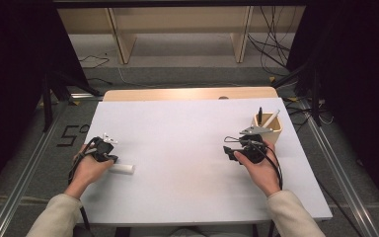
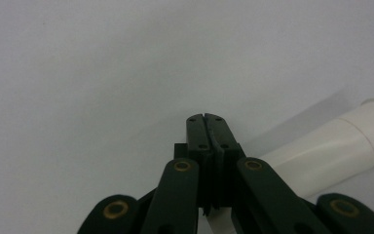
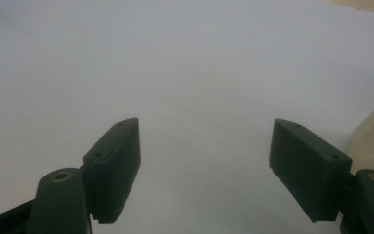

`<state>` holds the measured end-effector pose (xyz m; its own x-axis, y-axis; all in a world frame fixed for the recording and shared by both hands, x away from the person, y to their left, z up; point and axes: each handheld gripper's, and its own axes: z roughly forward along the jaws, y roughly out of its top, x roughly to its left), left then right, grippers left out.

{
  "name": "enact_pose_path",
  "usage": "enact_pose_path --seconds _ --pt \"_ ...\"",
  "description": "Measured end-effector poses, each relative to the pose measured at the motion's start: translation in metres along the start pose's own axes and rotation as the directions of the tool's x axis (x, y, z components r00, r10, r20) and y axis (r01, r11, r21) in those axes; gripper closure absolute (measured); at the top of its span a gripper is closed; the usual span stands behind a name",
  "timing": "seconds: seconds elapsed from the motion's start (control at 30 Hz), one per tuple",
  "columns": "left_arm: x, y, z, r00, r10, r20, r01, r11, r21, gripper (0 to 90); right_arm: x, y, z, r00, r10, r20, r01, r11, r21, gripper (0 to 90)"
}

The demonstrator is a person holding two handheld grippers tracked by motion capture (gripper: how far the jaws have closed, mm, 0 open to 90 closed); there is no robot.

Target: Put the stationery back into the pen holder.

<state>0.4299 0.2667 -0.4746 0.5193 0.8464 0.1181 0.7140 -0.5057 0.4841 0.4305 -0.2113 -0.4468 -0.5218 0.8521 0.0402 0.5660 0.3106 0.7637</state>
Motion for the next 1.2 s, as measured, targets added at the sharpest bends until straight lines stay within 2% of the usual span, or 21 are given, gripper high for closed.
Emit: enact_pose_path --seconds 0.6,0.97,1.2 --pt "0.002 -0.003 -0.001 0.9999 0.010 -0.007 -0.010 1.0000 0.000 89.6 0.001 0.000 0.001 1.0000 -0.002 -0.003 0.002 1.000 0.002 28.3" --pt "0.002 -0.001 -0.008 0.9996 0.001 -0.028 -0.002 0.9990 -0.044 89.6 0.001 0.000 0.001 1.0000 -0.003 -0.004 0.003 1.000 0.003 28.3" --pt "0.001 -0.003 -0.011 0.9996 -0.004 -0.028 0.003 0.9989 -0.047 89.6 0.002 -0.001 0.002 1.0000 -0.004 -0.006 0.004 1.000 0.005 28.3"
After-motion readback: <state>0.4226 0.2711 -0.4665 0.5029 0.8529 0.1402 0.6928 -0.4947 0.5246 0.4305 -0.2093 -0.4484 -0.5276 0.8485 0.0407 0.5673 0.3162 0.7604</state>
